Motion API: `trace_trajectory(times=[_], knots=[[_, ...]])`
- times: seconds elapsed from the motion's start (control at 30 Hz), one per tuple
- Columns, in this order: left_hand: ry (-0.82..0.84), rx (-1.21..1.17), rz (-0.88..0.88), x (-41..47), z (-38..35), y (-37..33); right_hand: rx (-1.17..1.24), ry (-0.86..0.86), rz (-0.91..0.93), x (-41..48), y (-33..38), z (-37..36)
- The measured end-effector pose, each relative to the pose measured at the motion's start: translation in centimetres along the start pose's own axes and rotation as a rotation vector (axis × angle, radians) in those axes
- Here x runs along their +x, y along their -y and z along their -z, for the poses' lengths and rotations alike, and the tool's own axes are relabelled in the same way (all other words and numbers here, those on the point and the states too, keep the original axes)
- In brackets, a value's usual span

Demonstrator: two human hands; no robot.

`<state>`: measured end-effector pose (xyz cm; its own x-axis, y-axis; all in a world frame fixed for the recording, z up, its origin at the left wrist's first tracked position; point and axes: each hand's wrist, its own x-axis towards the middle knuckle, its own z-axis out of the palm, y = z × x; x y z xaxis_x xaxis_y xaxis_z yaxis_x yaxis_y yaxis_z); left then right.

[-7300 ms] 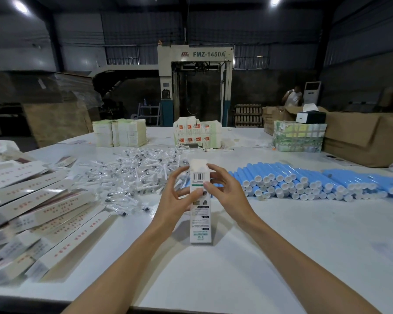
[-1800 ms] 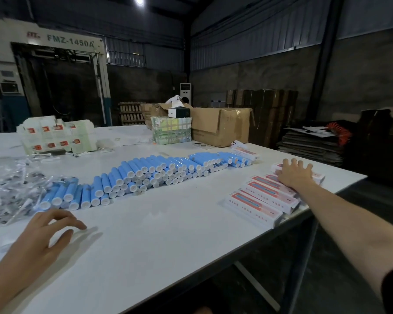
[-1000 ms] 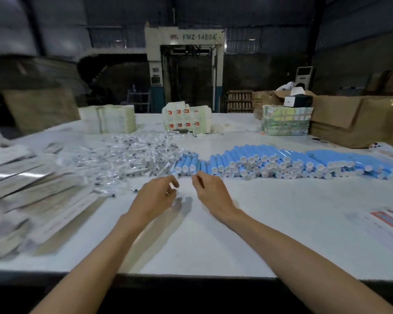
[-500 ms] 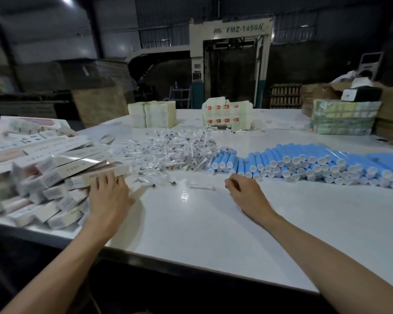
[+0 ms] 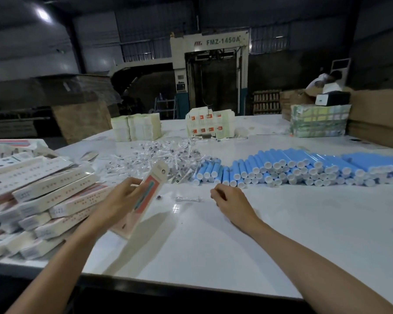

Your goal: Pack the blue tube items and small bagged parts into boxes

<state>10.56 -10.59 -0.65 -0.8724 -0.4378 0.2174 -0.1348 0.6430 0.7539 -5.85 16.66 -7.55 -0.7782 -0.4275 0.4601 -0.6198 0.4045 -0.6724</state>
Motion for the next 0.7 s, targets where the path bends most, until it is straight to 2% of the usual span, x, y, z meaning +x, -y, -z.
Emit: trace_trajectory(times=[0.17,0.23,0.37,0.47,0.57,0.7], knots=[[0.275,-0.584,0.058,2.1,-3.1,-1.3,0.045,-0.008,-0.029,0.2,0.0,-0.1],[0.256,-0.583,0.041,3.2,-4.3,-2.1,0.072,-0.009,-0.043,0.2,0.0,-0.2],[0.244,-0.43,0.072,5.3,-6.9,-3.9,0.111,0.009,-0.069,0.3,-0.2,-0.3],[0.352,-0.647,0.165,6.8,-8.5,-4.4,0.124,-0.004,-0.092,0.3,-0.3,-0.2],[0.34,-0.872,0.301,7.5,-9.6,-3.7,0.132,-0.094,-0.149,1.0,-0.4,0.7],[0.358,-0.996,0.327,7.5,-10.4,-2.7,-0.11,-0.315,-0.195,5.0,-1.9,4.5]])
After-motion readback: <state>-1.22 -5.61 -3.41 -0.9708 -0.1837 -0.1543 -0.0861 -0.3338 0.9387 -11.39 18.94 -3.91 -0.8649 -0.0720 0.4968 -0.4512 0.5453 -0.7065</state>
